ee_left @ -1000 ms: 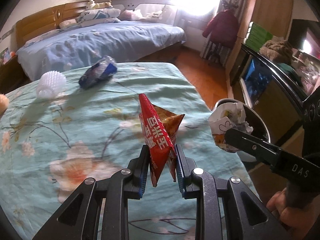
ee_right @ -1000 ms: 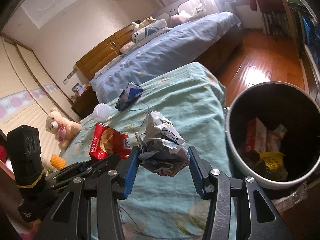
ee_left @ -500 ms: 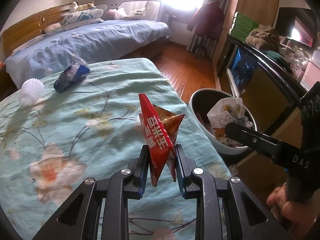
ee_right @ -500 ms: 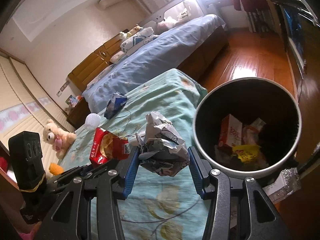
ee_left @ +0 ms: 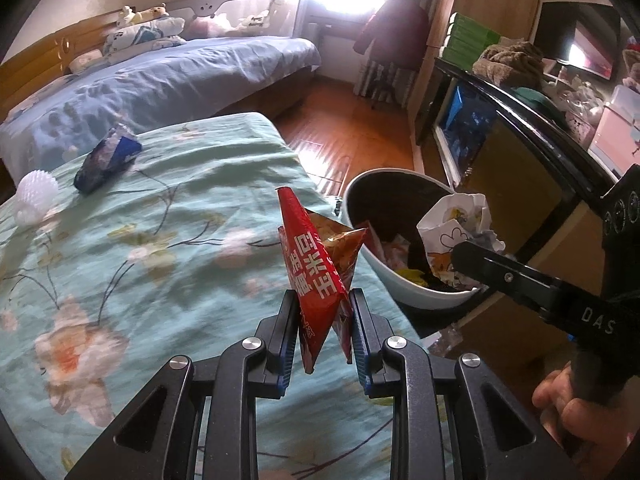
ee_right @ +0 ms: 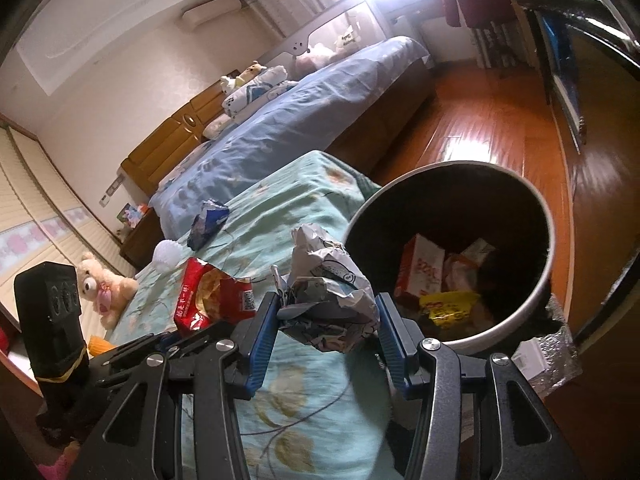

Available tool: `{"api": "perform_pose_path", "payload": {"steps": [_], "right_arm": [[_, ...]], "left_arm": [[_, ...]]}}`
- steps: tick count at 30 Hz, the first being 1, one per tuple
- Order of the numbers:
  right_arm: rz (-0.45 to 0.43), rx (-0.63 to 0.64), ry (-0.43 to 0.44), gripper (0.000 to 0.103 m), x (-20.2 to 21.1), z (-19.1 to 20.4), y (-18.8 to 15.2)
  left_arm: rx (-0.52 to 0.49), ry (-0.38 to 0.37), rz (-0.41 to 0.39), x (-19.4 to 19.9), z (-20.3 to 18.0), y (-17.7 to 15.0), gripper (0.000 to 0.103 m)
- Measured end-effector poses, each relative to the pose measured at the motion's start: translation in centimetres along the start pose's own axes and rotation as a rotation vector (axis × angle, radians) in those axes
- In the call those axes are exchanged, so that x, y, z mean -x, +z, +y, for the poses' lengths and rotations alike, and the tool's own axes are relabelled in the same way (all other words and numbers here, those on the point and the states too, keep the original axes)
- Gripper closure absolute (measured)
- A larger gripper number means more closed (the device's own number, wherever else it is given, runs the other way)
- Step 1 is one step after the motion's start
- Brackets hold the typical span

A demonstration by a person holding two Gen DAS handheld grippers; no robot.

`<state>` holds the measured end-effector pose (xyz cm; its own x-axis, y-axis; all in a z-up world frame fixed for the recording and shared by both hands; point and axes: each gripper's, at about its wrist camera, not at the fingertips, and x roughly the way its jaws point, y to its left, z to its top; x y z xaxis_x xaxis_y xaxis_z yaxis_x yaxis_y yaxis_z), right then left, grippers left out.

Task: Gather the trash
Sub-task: 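Carry the red chip bag and foil wrapper in both grippers over the bin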

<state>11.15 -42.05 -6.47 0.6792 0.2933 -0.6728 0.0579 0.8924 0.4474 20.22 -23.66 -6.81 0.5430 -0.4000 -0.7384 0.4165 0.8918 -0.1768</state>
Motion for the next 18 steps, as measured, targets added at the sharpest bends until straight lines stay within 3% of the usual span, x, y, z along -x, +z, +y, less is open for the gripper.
{"api": "perform_pose_path", "payload": {"steps": [18], "right_arm": [[-0.029,-0.042,-0.052,0.054,1.1,-3.1,1.0]], "left_arm": [[-0.041,-0.028,0.006,-2.0,-2.7,1.5,0.079]]}}
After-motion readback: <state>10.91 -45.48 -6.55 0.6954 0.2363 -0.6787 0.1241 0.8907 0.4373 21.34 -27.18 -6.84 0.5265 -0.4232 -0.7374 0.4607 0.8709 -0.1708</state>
